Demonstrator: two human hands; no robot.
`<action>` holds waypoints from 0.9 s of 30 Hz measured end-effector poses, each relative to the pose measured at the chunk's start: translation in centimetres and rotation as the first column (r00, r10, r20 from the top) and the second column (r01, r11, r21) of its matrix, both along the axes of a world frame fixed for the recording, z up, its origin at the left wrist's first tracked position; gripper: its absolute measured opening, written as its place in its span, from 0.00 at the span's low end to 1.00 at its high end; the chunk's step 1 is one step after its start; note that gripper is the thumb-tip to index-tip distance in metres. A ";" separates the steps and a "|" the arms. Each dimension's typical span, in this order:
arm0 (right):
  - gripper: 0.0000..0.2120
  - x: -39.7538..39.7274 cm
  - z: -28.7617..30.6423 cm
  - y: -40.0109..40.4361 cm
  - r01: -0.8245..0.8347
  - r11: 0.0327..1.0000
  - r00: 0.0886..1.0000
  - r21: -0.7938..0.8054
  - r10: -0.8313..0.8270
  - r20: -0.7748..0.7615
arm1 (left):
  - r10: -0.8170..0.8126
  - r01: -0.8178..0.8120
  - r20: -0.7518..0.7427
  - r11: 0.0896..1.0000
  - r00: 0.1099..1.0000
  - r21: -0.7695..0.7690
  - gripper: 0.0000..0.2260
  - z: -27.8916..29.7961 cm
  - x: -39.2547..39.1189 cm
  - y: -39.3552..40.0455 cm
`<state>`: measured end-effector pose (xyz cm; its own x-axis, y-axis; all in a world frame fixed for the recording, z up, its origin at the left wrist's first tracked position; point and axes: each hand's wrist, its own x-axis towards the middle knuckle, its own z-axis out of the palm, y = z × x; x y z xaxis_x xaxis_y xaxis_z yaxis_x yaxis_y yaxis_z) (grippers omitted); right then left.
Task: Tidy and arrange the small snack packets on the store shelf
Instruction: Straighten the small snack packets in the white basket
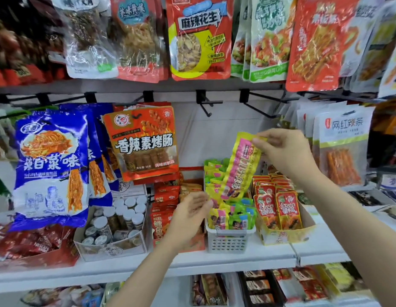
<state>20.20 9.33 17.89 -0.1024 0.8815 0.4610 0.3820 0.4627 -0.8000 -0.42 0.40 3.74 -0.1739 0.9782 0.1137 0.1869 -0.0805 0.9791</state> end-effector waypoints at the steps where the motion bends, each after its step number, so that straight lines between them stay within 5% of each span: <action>1: 0.10 0.1 0.4 -0.2 -0.013 1.000 1.000 -0.024 0.013 -0.004 | -0.022 0.022 0.023 1.000 1.000 0.006 0.10 0.9 0.3 -0.3; 14: 0.07 1.4 0.9 -2.4 -0.109 0.959 0.968 -0.261 0.043 -0.247 | -0.023 0.018 0.122 0.999 0.992 0.038 0.07 6.2 2.1 -5.3; 16: 0.08 1.2 1.0 -2.8 -0.174 0.951 0.951 -0.256 0.094 -0.295 | -0.075 0.072 0.228 0.997 0.971 0.022 0.09 6.2 2.0 -5.8; 19: 0.09 0.8 1.3 -3.5 -0.325 0.904 0.886 -0.279 0.188 -0.424 | -0.180 0.263 0.656 0.964 0.733 -0.030 0.17 6.7 2.0 -6.3; 22: 0.11 0.2 1.0 -4.0 -0.449 0.851 0.819 -0.273 0.269 -0.507 | -0.250 0.428 0.796 0.904 0.551 -0.012 0.17 7.5 2.1 -6.6; 25: 0.12 -0.2 0.7 -4.1 -0.420 0.875 0.831 -0.239 0.265 -0.489 | -0.260 0.450 0.785 0.892 0.562 -0.027 0.18 7.6 2.5 -6.6; 27: 0.13 0.2 0.7 -4.1 -0.419 0.869 0.844 -0.264 0.266 -0.465 | -0.185 0.327 0.693 0.942 0.697 -0.078 0.20 7.6 2.7 -6.6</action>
<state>20.43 5.22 18.61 -0.3019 0.9312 0.2043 -0.1383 0.1693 -0.9758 2.29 -6.17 11.34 0.1265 0.9852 -0.1153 -0.5207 0.1649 0.8376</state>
